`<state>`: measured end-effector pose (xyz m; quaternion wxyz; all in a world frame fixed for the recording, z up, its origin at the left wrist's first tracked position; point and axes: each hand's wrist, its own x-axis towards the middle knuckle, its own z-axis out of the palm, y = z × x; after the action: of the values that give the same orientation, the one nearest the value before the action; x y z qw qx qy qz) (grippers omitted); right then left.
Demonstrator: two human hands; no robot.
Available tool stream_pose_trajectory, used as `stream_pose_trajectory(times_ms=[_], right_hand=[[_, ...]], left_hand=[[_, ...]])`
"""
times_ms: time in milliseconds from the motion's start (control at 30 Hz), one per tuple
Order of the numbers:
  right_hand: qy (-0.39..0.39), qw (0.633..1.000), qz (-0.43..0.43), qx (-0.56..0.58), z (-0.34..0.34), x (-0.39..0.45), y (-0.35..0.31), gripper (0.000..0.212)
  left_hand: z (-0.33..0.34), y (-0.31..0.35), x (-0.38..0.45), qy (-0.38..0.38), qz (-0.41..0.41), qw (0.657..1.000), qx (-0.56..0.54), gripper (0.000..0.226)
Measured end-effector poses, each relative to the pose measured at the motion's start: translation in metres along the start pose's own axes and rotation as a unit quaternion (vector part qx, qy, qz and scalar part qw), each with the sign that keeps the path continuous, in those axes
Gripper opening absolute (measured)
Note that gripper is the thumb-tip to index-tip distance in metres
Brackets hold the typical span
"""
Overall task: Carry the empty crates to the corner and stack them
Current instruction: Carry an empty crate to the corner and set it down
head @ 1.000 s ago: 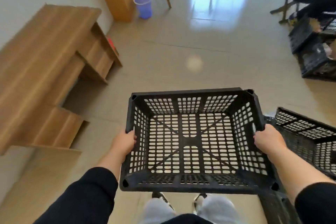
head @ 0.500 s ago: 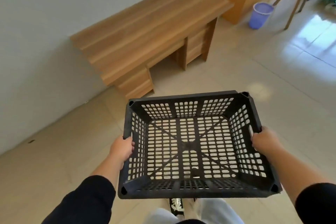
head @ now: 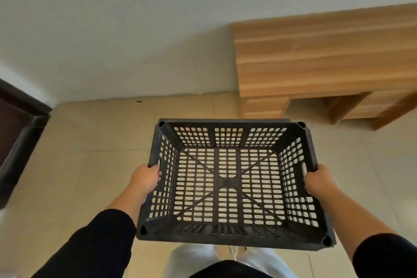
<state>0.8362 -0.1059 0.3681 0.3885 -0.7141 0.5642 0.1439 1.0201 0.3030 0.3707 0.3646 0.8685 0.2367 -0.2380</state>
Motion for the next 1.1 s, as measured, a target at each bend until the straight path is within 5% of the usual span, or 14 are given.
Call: stream_pose_trajectory(times_ms=[300,567,867,1100], right_hand=[[-0.04,0.994,-0.062,-0.08,0.113,0.014,-0.157,0.035],[-0.048,0.996,-0.054,-0.053,0.181,0.008,-0.273,0.028],[-0.062,0.996,-0.054,-0.018,0.213,0.059,-0.379,0.012],[-0.085,0.994,-0.055,-0.029,0.226,0.138,-0.463,0.023]], left_hand=[[-0.099,-0.027,0.119,0.025,-0.063,0.995,-0.07,0.025],[-0.179,0.014,0.236,0.018,-0.07,0.994,-0.083,0.027],[-0.197,0.096,0.348,0.016,-0.059,0.997,-0.054,0.031],[-0.187,0.168,0.425,0.02,-0.074,0.997,-0.03,0.03]])
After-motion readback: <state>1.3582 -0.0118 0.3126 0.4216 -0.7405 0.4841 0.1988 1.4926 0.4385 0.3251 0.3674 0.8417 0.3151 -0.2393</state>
